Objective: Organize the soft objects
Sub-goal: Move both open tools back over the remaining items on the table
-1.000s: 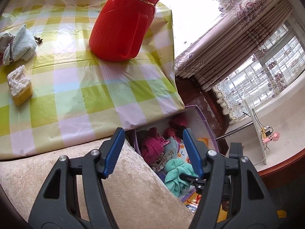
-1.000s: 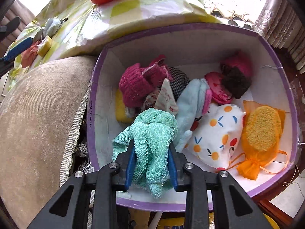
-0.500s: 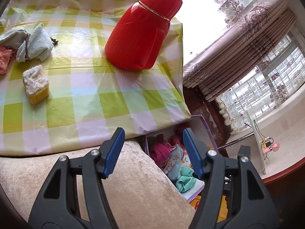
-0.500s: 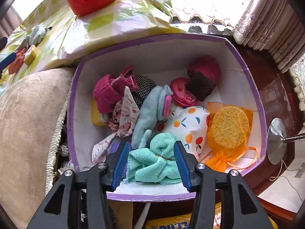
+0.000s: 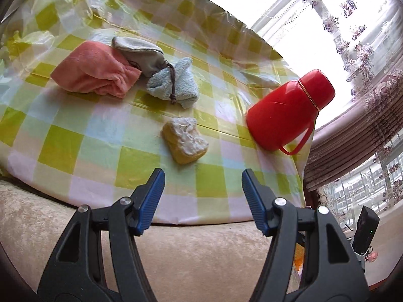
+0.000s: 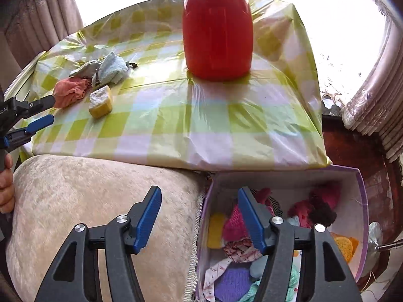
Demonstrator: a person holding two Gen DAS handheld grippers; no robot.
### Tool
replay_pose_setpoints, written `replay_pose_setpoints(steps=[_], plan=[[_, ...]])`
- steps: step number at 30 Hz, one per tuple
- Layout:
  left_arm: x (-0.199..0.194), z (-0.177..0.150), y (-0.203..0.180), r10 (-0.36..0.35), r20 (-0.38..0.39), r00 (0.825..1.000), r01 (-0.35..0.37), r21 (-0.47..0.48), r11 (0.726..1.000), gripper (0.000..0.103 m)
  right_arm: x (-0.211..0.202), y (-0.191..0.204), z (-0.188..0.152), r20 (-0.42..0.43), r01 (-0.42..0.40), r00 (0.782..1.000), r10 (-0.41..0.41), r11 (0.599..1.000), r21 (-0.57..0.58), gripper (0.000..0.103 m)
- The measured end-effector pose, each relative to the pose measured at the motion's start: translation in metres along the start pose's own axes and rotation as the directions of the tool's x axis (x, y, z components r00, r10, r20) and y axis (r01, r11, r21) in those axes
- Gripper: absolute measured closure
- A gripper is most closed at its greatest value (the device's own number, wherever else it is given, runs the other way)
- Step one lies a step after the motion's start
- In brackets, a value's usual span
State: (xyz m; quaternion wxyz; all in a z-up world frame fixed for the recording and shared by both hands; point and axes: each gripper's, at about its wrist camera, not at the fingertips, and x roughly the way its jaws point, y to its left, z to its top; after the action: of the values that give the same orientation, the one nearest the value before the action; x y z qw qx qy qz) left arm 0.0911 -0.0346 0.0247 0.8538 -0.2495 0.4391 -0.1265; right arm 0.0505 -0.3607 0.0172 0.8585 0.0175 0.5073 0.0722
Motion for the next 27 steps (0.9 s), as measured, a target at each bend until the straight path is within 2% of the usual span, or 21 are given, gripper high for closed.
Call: replay_pose_setpoints(steps=[8, 15, 18, 21, 22, 25, 27], plan=[[-0.01, 0.027, 0.05, 0.086, 0.068, 0.994, -0.081, -0.068, 0.994, 0.036, 0.024, 0.066, 0.053, 0.055, -0.041, 0.997, 0.046, 0.995, -0.094, 0.027], [-0.011, 0.065, 0.085, 0.182, 0.135, 0.974, -0.172, -0.085, 0.981, 0.036, 0.051, 0.109, 0.088, 0.06, -0.073, 0.995, 0.083, 0.985, -0.153, 0.025], [-0.007, 0.086, 0.098, 0.217, 0.144, 0.965, -0.209, -0.069, 0.975, 0.035, 0.062, 0.124, 0.1, 0.058, -0.086, 0.994, 0.097, 0.982, -0.169, 0.023], [0.003, 0.106, 0.108, 0.242, 0.146, 0.959, -0.24, -0.033, 0.97, 0.024, 0.074, 0.14, 0.112, 0.054, -0.092, 0.993, 0.105, 0.977, -0.193, 0.021], [0.007, 0.113, 0.111, 0.252, 0.144, 0.957, -0.252, -0.018, 0.968, 0.024, 0.079, 0.146, 0.115, 0.05, -0.093, 0.993, 0.105, 0.975, -0.202, 0.02], [0.022, 0.13, 0.114, 0.255, 0.134, 0.958, -0.263, 0.051, 0.963, 0.016, 0.094, 0.16, 0.125, 0.033, -0.102, 0.993, 0.112, 0.969, -0.224, 0.02], [0.035, 0.136, 0.116, 0.264, 0.108, 0.959, -0.274, 0.095, 0.957, 0.015, 0.104, 0.169, 0.13, 0.021, -0.1, 0.994, 0.108, 0.966, -0.239, 0.02]])
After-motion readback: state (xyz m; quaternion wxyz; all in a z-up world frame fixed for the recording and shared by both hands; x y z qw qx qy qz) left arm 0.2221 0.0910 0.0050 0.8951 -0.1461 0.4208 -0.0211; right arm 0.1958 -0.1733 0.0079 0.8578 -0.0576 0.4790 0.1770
